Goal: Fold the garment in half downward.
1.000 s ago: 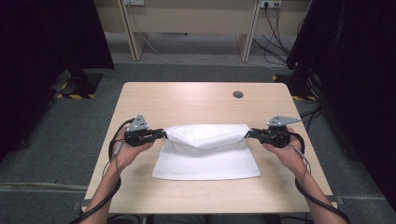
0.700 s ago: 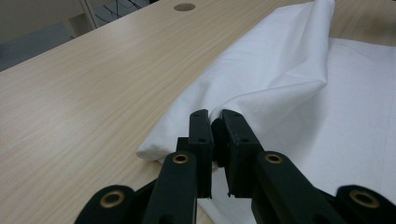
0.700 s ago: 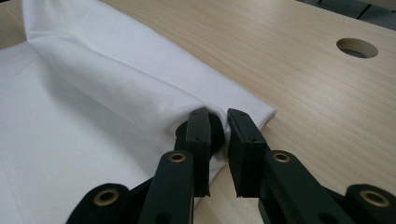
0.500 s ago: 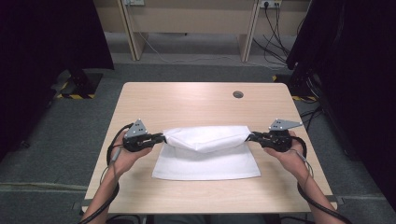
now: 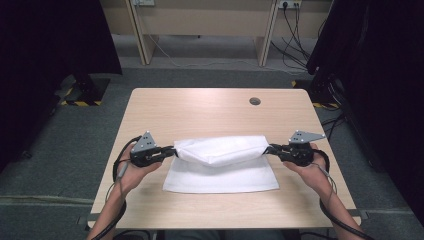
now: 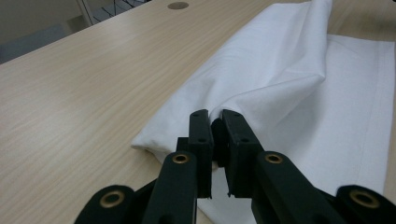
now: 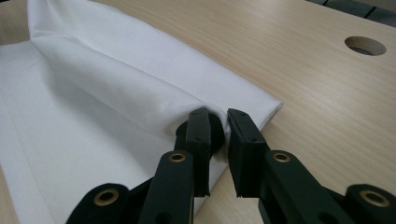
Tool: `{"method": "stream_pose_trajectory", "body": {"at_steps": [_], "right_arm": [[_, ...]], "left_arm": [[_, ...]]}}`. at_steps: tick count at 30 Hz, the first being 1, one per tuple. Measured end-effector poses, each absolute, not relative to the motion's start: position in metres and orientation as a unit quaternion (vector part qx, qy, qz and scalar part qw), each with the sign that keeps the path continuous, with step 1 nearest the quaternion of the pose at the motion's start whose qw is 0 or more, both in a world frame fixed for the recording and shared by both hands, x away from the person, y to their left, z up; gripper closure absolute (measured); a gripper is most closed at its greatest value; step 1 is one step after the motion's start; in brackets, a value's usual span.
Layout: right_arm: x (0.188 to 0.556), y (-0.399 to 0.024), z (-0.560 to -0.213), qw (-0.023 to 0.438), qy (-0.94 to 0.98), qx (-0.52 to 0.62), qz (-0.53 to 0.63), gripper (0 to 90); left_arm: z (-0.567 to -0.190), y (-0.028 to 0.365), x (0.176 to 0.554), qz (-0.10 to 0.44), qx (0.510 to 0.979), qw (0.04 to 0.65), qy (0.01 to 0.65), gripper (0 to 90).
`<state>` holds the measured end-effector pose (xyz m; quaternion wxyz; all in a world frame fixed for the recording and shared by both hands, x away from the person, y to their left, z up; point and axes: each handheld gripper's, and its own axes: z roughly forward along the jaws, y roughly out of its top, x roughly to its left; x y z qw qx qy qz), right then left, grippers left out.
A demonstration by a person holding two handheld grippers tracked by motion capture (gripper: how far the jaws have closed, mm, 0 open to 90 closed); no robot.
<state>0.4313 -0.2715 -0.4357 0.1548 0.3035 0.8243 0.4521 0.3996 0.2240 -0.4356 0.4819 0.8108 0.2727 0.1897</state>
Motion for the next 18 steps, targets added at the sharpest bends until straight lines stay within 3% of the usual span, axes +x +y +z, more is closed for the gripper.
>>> {"method": "stream_pose_trajectory", "body": {"at_steps": [18], "right_arm": [[0.419, -0.272, -0.433, 0.157, 0.825, 0.293, 0.457, 79.6]], "left_arm": [[-0.433, 0.225, 0.386, 0.195, 0.812, 0.482, 0.265, 82.5]]}}
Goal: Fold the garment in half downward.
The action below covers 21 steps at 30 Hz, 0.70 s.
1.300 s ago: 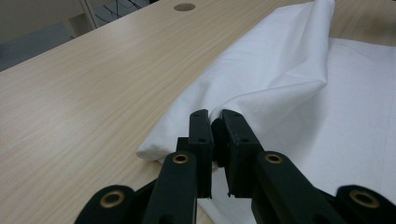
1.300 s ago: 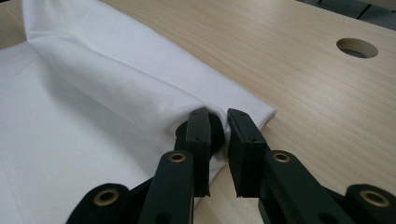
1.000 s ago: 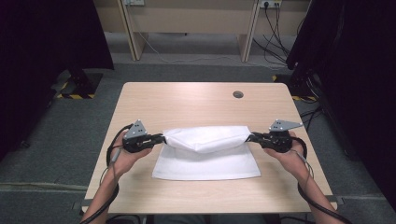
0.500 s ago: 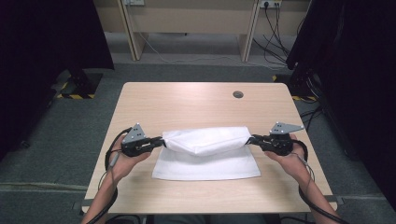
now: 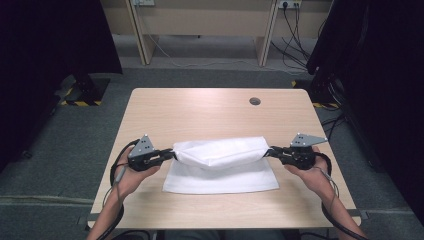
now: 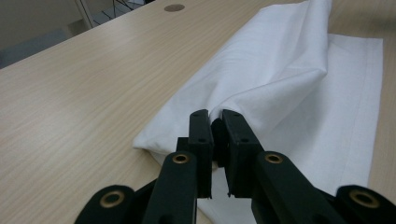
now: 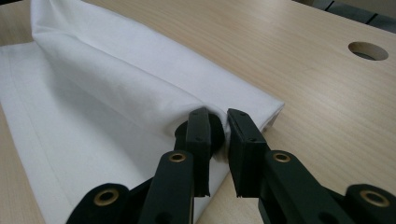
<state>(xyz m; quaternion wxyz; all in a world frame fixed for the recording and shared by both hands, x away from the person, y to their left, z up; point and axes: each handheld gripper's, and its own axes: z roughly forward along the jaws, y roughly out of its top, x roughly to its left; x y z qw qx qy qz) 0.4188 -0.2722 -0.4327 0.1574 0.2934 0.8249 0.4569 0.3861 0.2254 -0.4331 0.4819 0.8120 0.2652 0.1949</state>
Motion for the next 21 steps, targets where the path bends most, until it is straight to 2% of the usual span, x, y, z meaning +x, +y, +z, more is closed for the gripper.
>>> {"method": "stream_pose_trajectory", "body": {"at_steps": [21], "right_arm": [[0.405, -0.275, -0.428, 0.16, 0.824, 0.283, 0.465, 79.6]], "left_arm": [[-0.429, 0.23, 0.369, 0.192, 0.808, 0.494, 0.258, 82.5]]}}
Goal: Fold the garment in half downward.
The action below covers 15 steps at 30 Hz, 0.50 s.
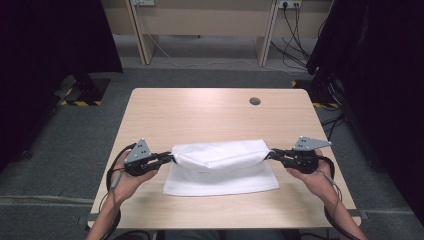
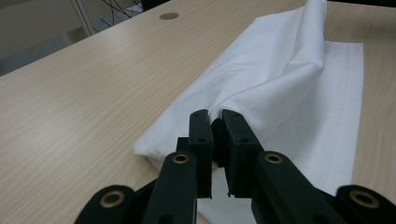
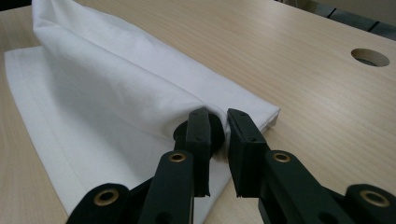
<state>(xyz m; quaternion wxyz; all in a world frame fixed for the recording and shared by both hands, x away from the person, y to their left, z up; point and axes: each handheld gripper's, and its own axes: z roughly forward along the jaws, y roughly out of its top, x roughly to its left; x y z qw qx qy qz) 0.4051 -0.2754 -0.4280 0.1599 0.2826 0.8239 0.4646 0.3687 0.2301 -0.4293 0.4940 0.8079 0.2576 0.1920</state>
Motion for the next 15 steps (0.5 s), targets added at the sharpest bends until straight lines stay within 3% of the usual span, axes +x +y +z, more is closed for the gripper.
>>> {"method": "stream_pose_trajectory", "body": {"at_steps": [15], "right_arm": [[0.391, -0.278, -0.453, 0.12, 0.863, 0.261, 0.415, 79.5]], "left_arm": [[-0.454, 0.229, 0.353, 0.154, 0.839, 0.458, 0.251, 82.4]]}}
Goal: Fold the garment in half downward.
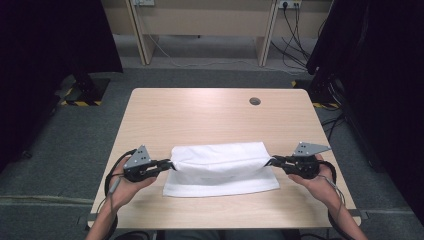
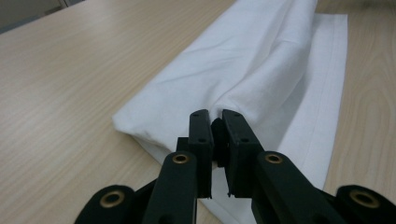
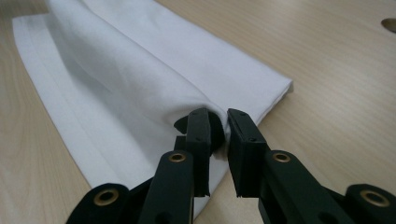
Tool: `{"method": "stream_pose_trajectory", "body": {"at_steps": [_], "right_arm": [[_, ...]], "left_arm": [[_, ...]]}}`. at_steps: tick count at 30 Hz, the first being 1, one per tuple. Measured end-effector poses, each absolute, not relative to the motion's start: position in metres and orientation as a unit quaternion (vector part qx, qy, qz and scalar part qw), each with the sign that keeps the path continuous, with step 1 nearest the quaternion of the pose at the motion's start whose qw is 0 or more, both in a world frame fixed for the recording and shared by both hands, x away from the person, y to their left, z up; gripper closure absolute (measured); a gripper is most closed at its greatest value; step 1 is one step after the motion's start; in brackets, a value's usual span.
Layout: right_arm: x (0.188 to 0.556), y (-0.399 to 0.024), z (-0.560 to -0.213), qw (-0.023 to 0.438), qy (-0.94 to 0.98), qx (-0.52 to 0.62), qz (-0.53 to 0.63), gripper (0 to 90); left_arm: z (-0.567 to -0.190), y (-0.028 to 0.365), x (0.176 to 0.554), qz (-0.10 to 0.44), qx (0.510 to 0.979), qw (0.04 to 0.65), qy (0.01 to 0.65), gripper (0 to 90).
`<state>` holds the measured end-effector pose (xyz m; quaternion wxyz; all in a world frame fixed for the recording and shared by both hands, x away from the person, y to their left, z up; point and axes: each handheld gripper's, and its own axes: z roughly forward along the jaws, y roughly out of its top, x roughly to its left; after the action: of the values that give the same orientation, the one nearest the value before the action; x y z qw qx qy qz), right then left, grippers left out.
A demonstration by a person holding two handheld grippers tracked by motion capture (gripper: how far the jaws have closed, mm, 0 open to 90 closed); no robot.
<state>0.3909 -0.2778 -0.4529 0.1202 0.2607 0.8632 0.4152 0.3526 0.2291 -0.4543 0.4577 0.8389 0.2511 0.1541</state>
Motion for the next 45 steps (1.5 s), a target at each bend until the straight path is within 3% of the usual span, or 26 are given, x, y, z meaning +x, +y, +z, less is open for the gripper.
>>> {"method": "stream_pose_trajectory", "body": {"at_steps": [19, 45], "right_arm": [[0.384, -0.268, -0.468, 0.105, 0.892, 0.242, 0.367, 79.1], [0.433, -0.263, -0.467, 0.155, 0.875, 0.292, 0.352, 78.3]], "left_arm": [[-0.476, 0.216, 0.349, 0.125, 0.878, 0.396, 0.237, 82.1], [-0.477, 0.205, 0.419, 0.149, 0.866, 0.391, 0.274, 81.6]]}}
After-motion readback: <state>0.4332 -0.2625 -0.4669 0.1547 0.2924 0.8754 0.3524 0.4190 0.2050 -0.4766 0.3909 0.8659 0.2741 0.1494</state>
